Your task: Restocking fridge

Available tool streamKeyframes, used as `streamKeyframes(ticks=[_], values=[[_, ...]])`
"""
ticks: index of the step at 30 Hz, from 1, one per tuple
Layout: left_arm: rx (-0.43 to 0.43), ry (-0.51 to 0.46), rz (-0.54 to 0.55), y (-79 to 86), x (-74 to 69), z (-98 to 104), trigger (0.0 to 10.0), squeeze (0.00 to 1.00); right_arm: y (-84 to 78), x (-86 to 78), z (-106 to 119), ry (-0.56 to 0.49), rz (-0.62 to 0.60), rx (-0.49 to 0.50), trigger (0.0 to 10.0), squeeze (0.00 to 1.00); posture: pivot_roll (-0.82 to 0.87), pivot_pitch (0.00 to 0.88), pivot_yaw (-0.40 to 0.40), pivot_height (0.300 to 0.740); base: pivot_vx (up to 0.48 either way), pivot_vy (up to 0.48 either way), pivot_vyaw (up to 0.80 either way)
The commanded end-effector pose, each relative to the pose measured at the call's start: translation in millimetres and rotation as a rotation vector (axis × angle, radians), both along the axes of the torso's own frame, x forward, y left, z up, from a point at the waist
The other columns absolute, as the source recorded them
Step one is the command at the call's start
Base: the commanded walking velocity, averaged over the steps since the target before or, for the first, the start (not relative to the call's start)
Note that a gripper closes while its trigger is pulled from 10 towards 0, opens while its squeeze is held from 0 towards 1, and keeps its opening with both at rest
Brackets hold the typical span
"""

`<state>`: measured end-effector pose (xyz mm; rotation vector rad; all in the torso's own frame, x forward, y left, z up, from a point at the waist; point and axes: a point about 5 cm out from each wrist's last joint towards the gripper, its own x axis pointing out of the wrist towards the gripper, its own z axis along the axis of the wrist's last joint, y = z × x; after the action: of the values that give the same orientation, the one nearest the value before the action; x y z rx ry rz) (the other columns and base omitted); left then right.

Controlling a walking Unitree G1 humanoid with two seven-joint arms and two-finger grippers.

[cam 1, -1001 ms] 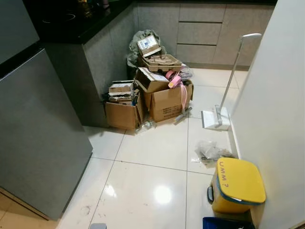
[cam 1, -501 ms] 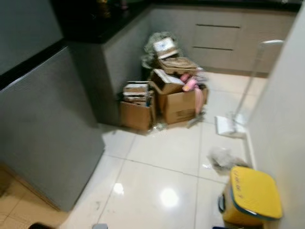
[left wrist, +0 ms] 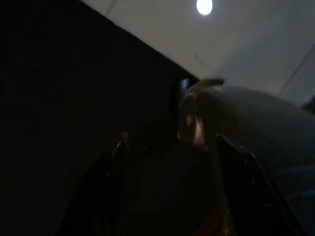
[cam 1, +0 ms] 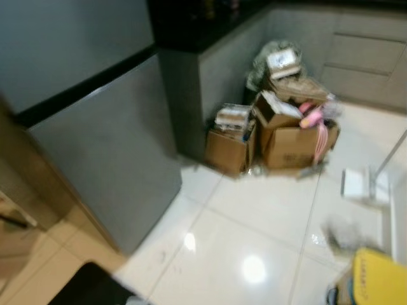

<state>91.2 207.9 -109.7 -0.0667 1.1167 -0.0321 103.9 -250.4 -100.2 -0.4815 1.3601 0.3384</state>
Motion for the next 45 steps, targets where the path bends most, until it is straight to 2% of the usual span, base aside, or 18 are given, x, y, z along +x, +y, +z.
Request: streamKeyframes(ticks=[1,45], values=[[0.0,0.027,-0.004,0.9,-6.5,-1.6,10.0,0.0,4.8,2.0,-0.8,-0.011,0.003,0.013,10.0,0.0,-0.09,0.0,-0.038,0.74,0.0,0.0,0.77],[0.004,0.033,-0.006,0.7,-7.5,-1.9,10.0,0.0,5.6,1.2,-1.1,-0.005,0.006,0.022,10.0,0.0,-0.09,0.0,-0.039,0.74,0.0,0.0,0.77]])
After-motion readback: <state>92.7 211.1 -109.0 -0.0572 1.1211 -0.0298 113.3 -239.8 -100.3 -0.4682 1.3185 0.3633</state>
